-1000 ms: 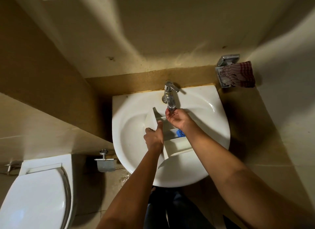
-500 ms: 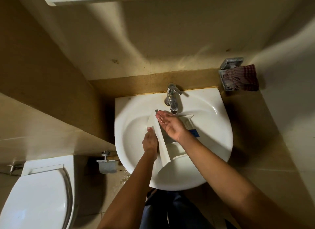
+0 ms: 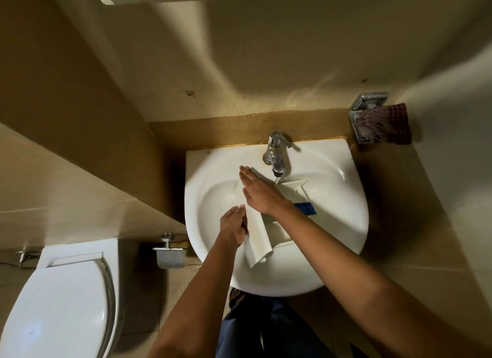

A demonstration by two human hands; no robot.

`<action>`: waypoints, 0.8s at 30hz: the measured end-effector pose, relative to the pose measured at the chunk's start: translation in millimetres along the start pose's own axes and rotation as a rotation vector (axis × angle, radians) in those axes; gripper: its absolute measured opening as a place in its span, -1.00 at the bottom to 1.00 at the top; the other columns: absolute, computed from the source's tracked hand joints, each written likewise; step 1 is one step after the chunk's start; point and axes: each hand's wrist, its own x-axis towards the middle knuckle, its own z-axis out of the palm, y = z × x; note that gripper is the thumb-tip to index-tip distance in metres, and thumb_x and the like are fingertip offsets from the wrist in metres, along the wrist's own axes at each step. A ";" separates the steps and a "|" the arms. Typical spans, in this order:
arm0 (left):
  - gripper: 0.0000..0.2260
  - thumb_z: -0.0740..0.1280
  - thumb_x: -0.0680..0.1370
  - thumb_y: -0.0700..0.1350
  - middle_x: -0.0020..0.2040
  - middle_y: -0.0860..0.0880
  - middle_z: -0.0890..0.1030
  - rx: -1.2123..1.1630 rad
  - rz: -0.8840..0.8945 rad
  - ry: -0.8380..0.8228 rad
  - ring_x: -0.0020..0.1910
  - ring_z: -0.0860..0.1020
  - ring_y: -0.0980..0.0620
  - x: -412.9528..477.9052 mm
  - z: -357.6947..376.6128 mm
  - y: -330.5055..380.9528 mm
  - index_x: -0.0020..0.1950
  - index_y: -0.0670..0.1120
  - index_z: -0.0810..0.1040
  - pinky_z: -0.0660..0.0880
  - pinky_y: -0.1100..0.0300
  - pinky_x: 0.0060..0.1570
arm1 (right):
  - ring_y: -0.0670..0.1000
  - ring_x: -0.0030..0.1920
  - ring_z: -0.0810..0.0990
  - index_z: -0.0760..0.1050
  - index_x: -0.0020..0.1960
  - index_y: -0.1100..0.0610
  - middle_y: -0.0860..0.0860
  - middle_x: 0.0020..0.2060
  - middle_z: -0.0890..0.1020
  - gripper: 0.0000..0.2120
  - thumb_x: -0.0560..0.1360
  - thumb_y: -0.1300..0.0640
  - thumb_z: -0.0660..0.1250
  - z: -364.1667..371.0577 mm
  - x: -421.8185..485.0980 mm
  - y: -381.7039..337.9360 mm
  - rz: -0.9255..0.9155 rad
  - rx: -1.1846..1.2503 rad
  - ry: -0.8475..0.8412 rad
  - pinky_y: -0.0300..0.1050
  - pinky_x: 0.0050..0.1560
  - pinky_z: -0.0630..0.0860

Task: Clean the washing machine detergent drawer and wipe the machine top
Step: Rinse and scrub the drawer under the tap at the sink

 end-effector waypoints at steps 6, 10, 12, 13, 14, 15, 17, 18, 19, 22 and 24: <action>-0.90 0.32 0.56 -0.36 -0.27 -0.11 0.56 -0.075 -0.036 0.035 -0.51 0.55 0.09 4.0 3.0 0.5 -0.12 -0.19 0.52 0.54 0.27 -0.40 | -0.04 0.54 0.03 0.34 0.43 0.24 0.03 0.47 0.31 -0.60 0.60 0.25 0.12 15.5 -71.2 -8.4 -0.099 0.187 0.126 -0.28 0.42 0.03; -0.86 0.32 0.58 -0.32 -0.36 -0.11 0.56 -0.081 -0.037 0.031 -0.56 0.53 0.09 5.9 2.3 0.4 -0.19 -0.20 0.49 0.51 0.33 -0.49 | -0.15 0.50 0.07 0.46 0.35 0.21 -0.04 0.40 0.39 -0.63 0.55 0.28 0.19 18.8 -114.1 -14.1 -0.140 0.288 0.174 -0.45 0.40 0.03; -0.88 0.32 0.58 -0.31 -0.39 -0.11 0.57 -0.089 -0.039 0.025 -0.54 0.55 0.07 6.3 2.9 -1.1 -0.16 -0.21 0.48 0.57 0.25 -0.40 | -0.17 0.44 0.24 0.58 0.21 0.20 -0.05 0.26 0.53 -0.70 0.50 0.30 0.28 15.8 -122.9 -10.8 -0.136 0.425 0.179 -0.45 0.37 0.17; -0.90 0.32 0.58 -0.31 -0.32 -0.14 0.58 -0.096 -0.037 0.013 -0.47 0.57 0.04 6.9 3.2 -2.2 -0.14 -0.21 0.49 0.60 0.15 -0.25 | -0.17 0.38 0.36 0.63 0.12 0.21 -0.01 0.17 0.60 -0.75 0.48 0.33 0.31 12.4 -123.7 -9.0 -0.085 0.575 0.172 -0.40 0.34 0.28; -0.90 0.32 0.58 -0.30 -0.23 -0.17 0.58 -0.093 -0.034 -0.001 -0.37 0.58 -0.01 6.9 3.5 -3.1 -0.14 -0.21 0.49 0.60 0.04 -0.06 | -0.14 0.28 0.49 0.66 0.02 0.23 0.04 0.07 0.66 -0.81 0.48 0.36 0.32 6.1 -121.4 -7.6 0.017 0.783 0.162 -0.33 0.28 0.39; -0.90 0.33 0.58 -0.28 -0.16 -0.19 0.57 -0.078 -0.032 -0.007 -0.28 0.56 -0.06 7.7 2.9 -3.3 -0.14 -0.21 0.50 0.55 -0.06 0.09 | -0.07 0.15 0.60 0.66 -0.07 0.25 0.10 -0.03 0.69 -0.83 0.48 0.38 0.30 0.1 -114.7 -3.2 0.156 1.009 0.165 -0.25 0.20 0.48; -0.89 0.35 0.57 -0.25 -0.13 -0.16 0.56 -0.040 -0.028 0.000 -0.22 0.53 -0.08 7.0 1.4 -4.0 -0.14 -0.21 0.51 0.50 -0.11 0.17 | 0.07 -0.08 0.65 0.62 -0.17 0.25 0.11 -0.20 0.69 -0.80 0.51 0.38 0.23 -9.9 -92.3 12.6 0.475 1.325 0.248 -0.16 0.03 0.56; -0.90 0.35 0.57 -0.24 -0.14 -0.15 0.56 -0.021 -0.029 0.006 -0.22 0.53 -0.07 5.6 0.7 -4.1 -0.13 -0.21 0.51 0.50 -0.09 0.15 | 0.08 -0.10 0.63 0.59 -0.17 0.24 0.10 -0.22 0.68 -0.79 0.53 0.36 0.21 -13.4 -79.0 21.2 0.596 1.469 0.279 -0.14 0.04 0.56; -0.92 0.34 0.58 -0.24 -0.14 -0.15 0.55 -0.001 -0.031 0.010 -0.22 0.52 -0.05 4.1 -0.2 -3.8 -0.11 -0.22 0.52 0.52 -0.06 0.10 | 0.08 -0.09 0.62 0.57 -0.14 0.25 0.10 -0.21 0.66 -0.80 0.56 0.33 0.20 -15.2 -65.6 29.5 0.689 1.641 0.307 -0.13 0.10 0.55; -0.88 0.27 0.60 -0.27 -0.14 -0.14 0.55 0.040 -0.050 -0.008 -0.22 0.51 -0.05 -0.8 -2.6 -2.4 0.12 -0.25 0.51 0.51 0.01 -0.06 | 0.05 -0.10 0.57 0.48 -0.08 0.29 0.15 -0.14 0.58 -0.82 0.62 0.22 0.18 -19.3 -30.4 46.0 0.849 2.119 0.389 -0.10 0.12 0.53; -0.79 0.21 0.62 -0.27 -0.09 -0.14 0.57 0.054 -0.080 -0.050 -0.18 0.53 -0.06 -4.4 -6.5 -1.9 0.23 -0.26 0.50 0.50 0.01 -0.07 | 0.01 -0.17 0.54 0.45 -0.07 0.29 0.13 -0.17 0.55 -0.80 0.62 0.17 0.18 -21.0 -15.7 49.3 0.890 2.223 0.377 -0.20 -0.14 0.60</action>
